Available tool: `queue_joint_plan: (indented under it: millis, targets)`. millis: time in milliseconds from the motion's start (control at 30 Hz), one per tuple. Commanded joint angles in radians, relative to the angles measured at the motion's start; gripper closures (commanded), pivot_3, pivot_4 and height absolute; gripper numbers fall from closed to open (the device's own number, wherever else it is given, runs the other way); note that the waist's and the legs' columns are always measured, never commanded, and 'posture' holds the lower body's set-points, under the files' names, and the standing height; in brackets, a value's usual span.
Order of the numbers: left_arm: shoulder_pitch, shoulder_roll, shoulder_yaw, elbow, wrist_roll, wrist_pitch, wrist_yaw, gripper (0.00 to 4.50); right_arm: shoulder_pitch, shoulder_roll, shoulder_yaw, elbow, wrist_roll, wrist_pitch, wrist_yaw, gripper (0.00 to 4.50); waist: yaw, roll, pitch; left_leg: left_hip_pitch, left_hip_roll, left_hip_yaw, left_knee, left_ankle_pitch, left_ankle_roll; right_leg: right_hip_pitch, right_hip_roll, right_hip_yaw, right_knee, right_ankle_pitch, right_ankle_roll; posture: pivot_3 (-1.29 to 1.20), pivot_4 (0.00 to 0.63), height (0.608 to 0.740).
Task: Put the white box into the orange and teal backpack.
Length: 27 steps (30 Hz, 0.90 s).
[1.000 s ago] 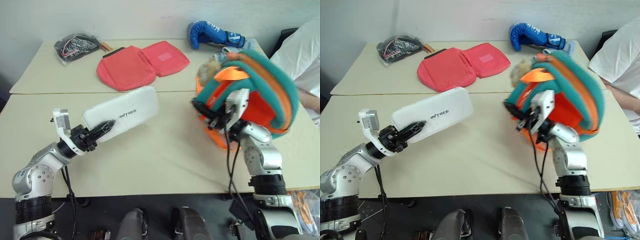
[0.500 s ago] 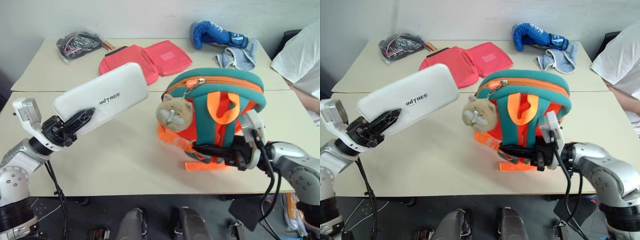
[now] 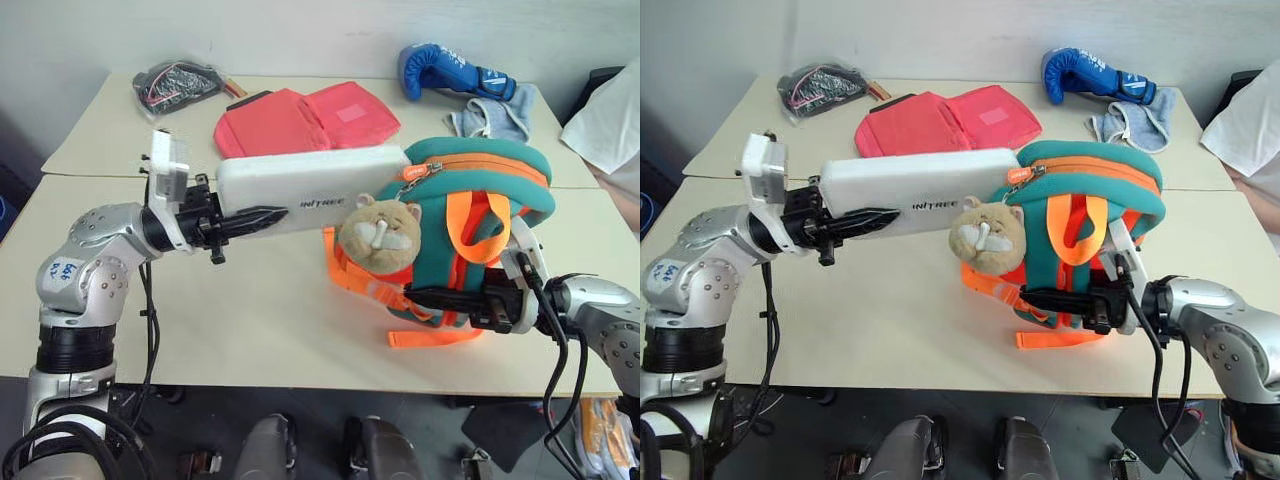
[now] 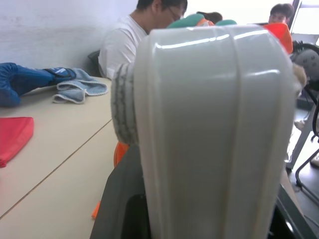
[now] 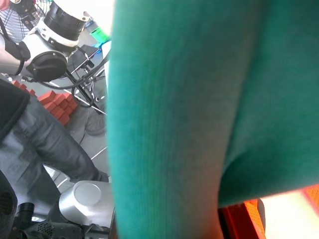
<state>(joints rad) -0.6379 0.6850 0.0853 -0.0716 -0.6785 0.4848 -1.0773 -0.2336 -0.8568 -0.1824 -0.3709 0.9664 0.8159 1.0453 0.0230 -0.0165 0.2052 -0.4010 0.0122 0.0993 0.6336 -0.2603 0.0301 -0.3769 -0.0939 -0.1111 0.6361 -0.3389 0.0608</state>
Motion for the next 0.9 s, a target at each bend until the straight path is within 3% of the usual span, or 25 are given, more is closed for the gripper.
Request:
queue_joint_plan:
  millis: [33, 200, 400, 533, 667, 700, 900]
  targets:
    - [-0.063, 0.032, -0.126, 0.039, 0.155, -0.076, -0.07, 3.25, 0.013, -0.018, -0.051, -0.041, 0.021, 0.008, -0.013, 4.46, 0.003, 0.0, 0.0, 0.0, 0.0, 0.0, 0.001, 0.0, 0.0, 0.0, 0.0, 0.0, 0.0, 0.0, 0.0, 0.0, 0.15, 0.74]
    - [-0.194, -0.035, -0.237, 0.106, 0.226, -0.077, -0.109, 3.25, 0.018, -0.006, -0.057, -0.058, 0.027, 0.013, -0.031, 4.46, 0.005, 0.0, 0.0, -0.003, 0.0, -0.001, 0.005, 0.001, 0.003, 0.001, 0.0, -0.001, 0.0, 0.002, 0.003, 0.0, 0.15, 0.74]
    - [-0.423, -0.264, -0.414, 0.327, 0.4, -0.124, -0.089, 3.25, 0.006, 0.012, -0.029, -0.066, 0.02, 0.007, -0.042, 4.46, 0.009, 0.0, 0.0, -0.005, 0.0, -0.003, 0.011, -0.001, 0.005, 0.001, -0.001, -0.001, 0.001, 0.002, 0.004, 0.0, 0.15, 0.74]
    - [-0.516, -0.428, -0.397, 0.508, 0.446, -0.171, -0.017, 3.25, 0.004, 0.019, -0.022, -0.076, 0.015, 0.001, -0.047, 4.46, 0.007, 0.0, 0.0, -0.007, 0.0, -0.003, 0.014, -0.002, 0.007, 0.001, 0.0, -0.002, 0.001, 0.003, 0.005, 0.0, 0.15, 0.74]
    - [-0.525, -0.48, -0.346, 0.567, 0.44, -0.224, -0.011, 3.25, 0.005, 0.037, -0.023, -0.095, 0.019, 0.0, -0.074, 4.46, -0.004, 0.0, 0.001, -0.007, 0.0, -0.002, 0.013, -0.002, 0.007, 0.0, 0.0, -0.002, 0.0, 0.003, 0.005, 0.0, 0.15, 0.74]
    - [-0.517, -0.47, -0.32, 0.554, 0.413, -0.219, -0.037, 2.54, 0.007, 0.043, -0.024, -0.101, 0.021, 0.001, -0.084, 4.5, -0.004, 0.0, 0.001, -0.007, 0.0, -0.002, 0.013, -0.002, 0.006, 0.0, 0.0, -0.002, 0.001, 0.003, 0.005, 0.0, 0.15, 0.74]
    - [-0.438, -0.321, -0.133, 0.479, 0.257, -0.241, -0.221, 0.84, 0.027, 0.083, -0.041, -0.132, 0.023, -0.004, -0.152, 4.5, -0.02, 0.001, 0.001, -0.006, 0.001, -0.003, 0.013, 0.001, 0.003, 0.0, 0.0, -0.003, 0.003, 0.002, 0.004, 0.0, 0.15, 0.74]
